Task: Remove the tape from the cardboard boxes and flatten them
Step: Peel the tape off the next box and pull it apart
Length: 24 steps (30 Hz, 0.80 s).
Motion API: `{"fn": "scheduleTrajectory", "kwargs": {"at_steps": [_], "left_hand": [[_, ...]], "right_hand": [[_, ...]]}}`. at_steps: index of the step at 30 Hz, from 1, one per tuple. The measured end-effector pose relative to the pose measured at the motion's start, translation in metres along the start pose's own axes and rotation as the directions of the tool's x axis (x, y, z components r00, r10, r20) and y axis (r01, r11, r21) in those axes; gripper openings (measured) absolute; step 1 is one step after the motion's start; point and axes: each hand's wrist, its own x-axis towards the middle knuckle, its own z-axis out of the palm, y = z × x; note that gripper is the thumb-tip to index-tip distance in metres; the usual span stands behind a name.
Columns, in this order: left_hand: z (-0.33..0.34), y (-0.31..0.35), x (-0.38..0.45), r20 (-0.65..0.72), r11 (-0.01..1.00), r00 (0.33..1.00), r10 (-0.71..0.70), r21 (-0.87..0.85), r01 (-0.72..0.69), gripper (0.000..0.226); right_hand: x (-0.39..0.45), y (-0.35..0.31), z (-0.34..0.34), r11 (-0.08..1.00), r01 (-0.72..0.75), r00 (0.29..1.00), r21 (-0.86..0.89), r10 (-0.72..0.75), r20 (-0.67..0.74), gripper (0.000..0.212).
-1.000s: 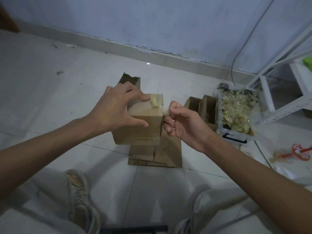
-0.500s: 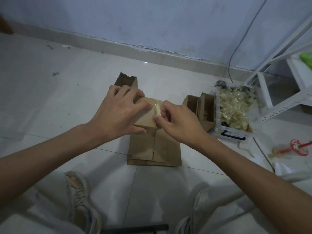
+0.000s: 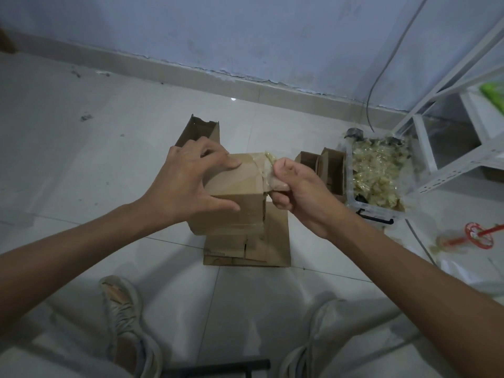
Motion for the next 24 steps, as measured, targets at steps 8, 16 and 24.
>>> {"fn": "scheduleTrajectory", "kwargs": {"at_steps": [8, 16, 24], "left_hand": [[0.006, -0.006, 0.004, 0.037, 0.965, 0.994, -0.102, -0.241, 0.108, 0.085], [0.01, 0.005, 0.011, 0.261, 0.971, 0.958, -0.122, -0.168, 0.169, 0.091], [0.016, 0.018, 0.01, 0.204, 0.959, 0.973, -0.105, -0.238, 0.154, 0.091]], "right_hand": [[-0.001, -0.018, -0.006, 0.966, -0.007, 0.999, -0.258, 0.019, 0.045, 0.047], [-0.002, -0.005, 0.0, 0.944, 0.059, 0.998, -0.326, -0.06, 0.007, 0.026], [-0.005, -0.007, 0.009, 0.988, 0.003, 0.988, -0.156, 0.02, 0.151, 0.023]]}}
